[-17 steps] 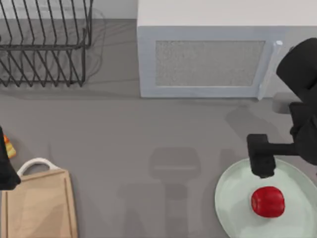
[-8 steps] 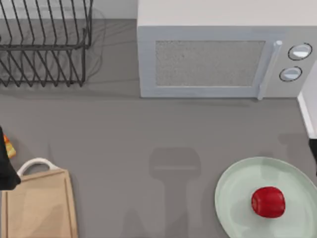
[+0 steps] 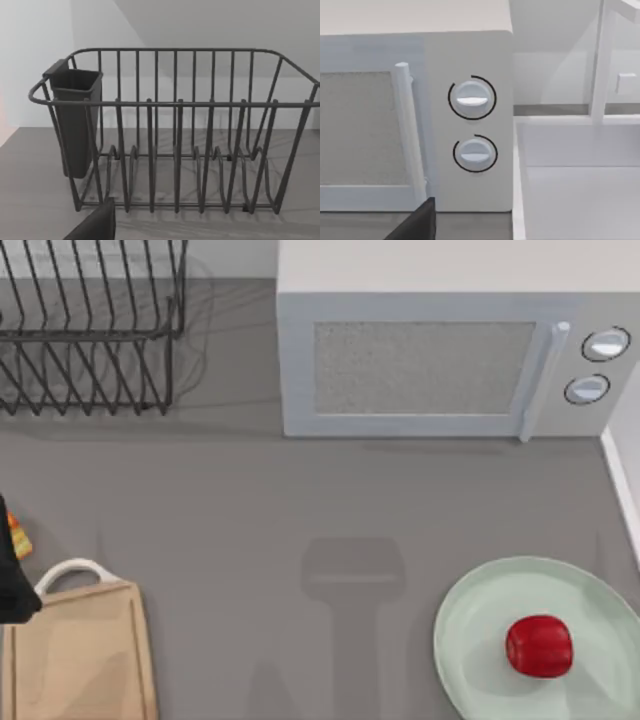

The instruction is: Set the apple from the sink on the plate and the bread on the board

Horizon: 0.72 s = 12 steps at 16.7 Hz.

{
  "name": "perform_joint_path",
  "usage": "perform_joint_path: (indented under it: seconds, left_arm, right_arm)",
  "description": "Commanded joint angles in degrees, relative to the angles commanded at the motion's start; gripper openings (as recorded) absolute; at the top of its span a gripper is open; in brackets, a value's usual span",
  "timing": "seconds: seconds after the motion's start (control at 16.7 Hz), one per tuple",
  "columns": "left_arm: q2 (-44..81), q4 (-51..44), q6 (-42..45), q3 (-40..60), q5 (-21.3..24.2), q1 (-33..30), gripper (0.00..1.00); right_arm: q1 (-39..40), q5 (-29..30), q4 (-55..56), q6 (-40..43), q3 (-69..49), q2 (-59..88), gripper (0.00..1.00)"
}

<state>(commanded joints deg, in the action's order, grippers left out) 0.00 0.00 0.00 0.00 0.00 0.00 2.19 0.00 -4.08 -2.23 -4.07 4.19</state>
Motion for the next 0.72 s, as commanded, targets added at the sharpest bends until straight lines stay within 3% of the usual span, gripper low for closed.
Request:
perform_joint_path:
  seconds: [0.72]
  left_arm:
    - [3.37, -3.3, 2.85, 2.3, -0.36, 0.79, 1.0]
  right_arm:
    - [-2.19, 0.0, 4.08, 2.23, 4.07, -4.19, 1.0]
